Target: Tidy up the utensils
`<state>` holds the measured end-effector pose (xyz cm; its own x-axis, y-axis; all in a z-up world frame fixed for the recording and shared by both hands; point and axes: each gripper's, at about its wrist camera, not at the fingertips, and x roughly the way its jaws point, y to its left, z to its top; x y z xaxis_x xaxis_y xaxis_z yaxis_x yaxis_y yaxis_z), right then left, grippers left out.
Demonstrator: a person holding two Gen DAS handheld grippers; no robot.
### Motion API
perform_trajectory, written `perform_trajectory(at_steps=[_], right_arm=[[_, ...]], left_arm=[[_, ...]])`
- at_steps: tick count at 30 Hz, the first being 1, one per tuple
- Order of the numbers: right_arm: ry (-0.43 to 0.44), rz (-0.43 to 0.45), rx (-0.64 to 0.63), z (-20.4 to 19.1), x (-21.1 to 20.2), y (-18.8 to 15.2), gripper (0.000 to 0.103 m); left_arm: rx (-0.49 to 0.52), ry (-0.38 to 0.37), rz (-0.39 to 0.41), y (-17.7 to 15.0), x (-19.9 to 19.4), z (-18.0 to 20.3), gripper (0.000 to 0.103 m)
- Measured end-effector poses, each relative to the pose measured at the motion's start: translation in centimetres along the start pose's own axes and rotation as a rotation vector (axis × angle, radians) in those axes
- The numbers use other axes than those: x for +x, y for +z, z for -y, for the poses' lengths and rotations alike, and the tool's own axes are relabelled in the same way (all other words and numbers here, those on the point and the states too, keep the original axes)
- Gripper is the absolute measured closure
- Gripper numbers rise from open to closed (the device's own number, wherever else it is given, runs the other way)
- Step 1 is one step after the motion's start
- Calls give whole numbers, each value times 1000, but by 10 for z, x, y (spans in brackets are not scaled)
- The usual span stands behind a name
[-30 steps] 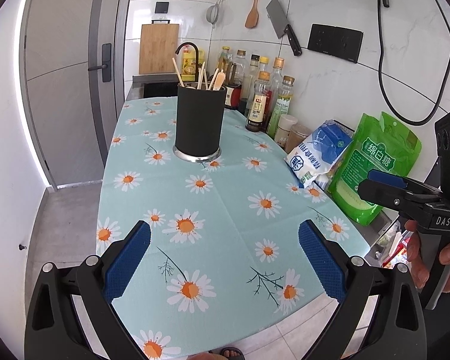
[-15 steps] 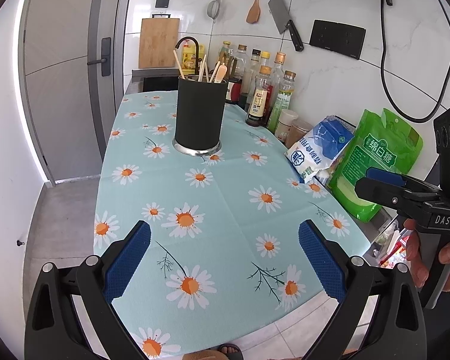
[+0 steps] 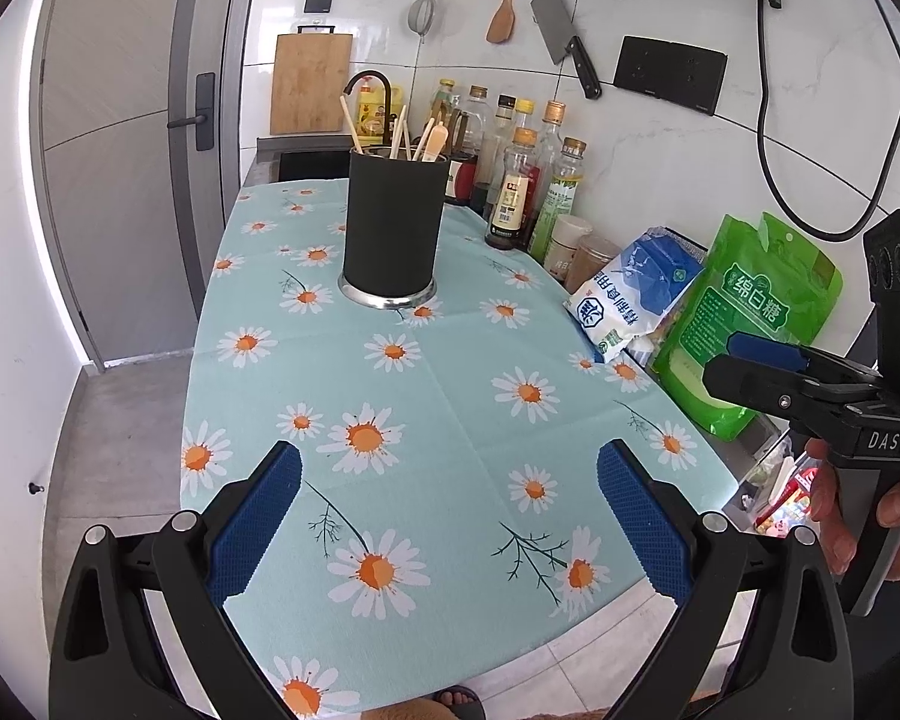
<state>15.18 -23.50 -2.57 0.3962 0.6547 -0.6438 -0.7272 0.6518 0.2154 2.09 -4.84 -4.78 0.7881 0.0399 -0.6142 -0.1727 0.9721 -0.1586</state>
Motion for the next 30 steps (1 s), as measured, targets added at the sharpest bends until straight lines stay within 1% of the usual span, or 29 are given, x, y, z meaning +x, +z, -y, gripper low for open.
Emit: perform_trajectory(at_steps=[23, 30], right_arm=[[-5, -2, 5, -1, -1, -4, 5], [-4, -5, 7, 1, -1, -5, 5]], left_arm=[[1, -1, -7, 0, -4, -3, 6], [3, -4, -29, -3, -1, -1, 6]])
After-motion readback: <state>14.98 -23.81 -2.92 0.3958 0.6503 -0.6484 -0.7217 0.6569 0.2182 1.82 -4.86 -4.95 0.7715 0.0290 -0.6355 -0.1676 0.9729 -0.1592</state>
